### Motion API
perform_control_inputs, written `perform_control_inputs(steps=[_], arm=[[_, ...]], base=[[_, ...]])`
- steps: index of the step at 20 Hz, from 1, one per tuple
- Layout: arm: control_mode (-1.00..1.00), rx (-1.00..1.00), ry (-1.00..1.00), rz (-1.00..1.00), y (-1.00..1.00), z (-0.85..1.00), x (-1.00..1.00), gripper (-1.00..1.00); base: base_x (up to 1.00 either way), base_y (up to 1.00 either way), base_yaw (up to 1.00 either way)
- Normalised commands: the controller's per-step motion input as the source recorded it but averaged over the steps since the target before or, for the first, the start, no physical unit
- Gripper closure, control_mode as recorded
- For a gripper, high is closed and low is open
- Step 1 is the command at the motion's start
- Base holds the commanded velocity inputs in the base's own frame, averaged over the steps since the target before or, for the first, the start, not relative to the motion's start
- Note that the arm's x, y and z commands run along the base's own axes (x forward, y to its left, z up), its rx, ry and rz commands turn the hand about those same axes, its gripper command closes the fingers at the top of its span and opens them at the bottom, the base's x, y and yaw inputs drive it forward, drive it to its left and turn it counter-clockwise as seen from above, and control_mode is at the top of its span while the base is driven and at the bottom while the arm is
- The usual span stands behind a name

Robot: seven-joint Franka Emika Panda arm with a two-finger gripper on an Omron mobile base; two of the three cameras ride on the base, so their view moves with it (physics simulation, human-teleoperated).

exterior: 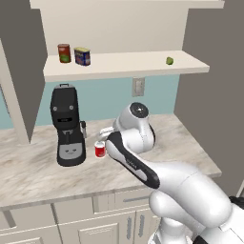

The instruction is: Pick the cans from the counter and place them in their designated side in the cabinet.

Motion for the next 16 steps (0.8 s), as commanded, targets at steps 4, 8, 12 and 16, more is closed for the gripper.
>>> perform_control_inputs(steps=[4, 8, 12, 16], arm=[[-1.0, 0.0, 0.05, 0.0, 0.02, -0.11, 0.23, -1.0], [-1.0, 0.0, 0.04, 0.0, 0.04, -0.1, 0.2, -1.0], [-1.0, 0.0, 0.02, 0.0, 0.07, -0.14, 0.18, -1.0], [-1.0, 0.0, 0.02, 0.0, 0.07, -0.16, 0.19, -1.0]], base=[[0.0, 0.0, 0.0], [0.0, 0.0, 0.0], [0.0, 0.0, 0.0], [0.0, 0.0, 0.0]])
